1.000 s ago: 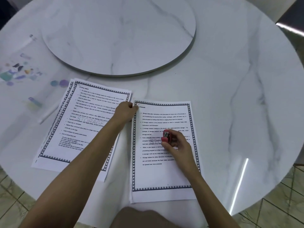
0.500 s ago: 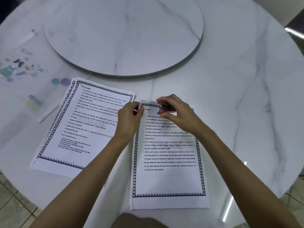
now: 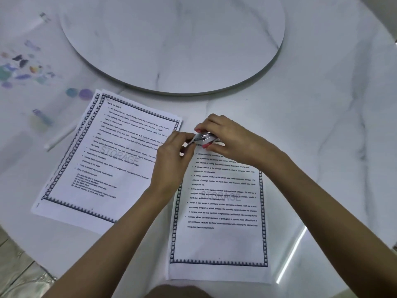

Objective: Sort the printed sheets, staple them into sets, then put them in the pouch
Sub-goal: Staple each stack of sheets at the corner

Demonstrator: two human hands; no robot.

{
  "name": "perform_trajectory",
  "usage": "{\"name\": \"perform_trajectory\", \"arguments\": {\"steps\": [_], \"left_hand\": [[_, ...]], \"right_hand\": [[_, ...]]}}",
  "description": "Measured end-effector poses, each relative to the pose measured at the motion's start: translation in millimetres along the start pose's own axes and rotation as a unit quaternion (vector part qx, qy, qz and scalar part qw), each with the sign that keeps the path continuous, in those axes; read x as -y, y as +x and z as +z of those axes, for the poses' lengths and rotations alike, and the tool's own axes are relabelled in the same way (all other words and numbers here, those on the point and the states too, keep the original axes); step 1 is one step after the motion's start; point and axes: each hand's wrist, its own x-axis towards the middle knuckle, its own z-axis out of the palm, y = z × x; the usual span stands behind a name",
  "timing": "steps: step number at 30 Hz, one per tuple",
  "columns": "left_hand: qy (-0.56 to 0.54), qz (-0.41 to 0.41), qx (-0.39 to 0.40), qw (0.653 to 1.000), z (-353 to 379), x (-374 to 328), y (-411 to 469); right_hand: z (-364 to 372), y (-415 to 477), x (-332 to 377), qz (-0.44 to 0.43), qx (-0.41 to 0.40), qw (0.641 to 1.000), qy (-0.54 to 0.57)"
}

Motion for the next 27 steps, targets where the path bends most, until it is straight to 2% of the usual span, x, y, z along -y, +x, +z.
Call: {"name": "perform_trajectory", "arguments": {"steps": [6,13,20,27], "left_hand": [[0.008,0.007,-0.016,1.0,2,1,-1],[0.008,0.029,-0.043,0.999,1,0,-2],[0.009,0.045,-0.062,0.997,3,1,-2],[-0.061,-0.018,-0.049,0.997,3,-7,-4]], "right_hand": [[-3,4,0,-0.009,0.038,0.999,-0.005],[-9,5,0,-0.017,0.035,0.999,-0.021],[-17,13,1,-0.01,0.092,0.996,-0.014],[-11,20,3,-0.015,0.105,0.993,-0.057]]}}
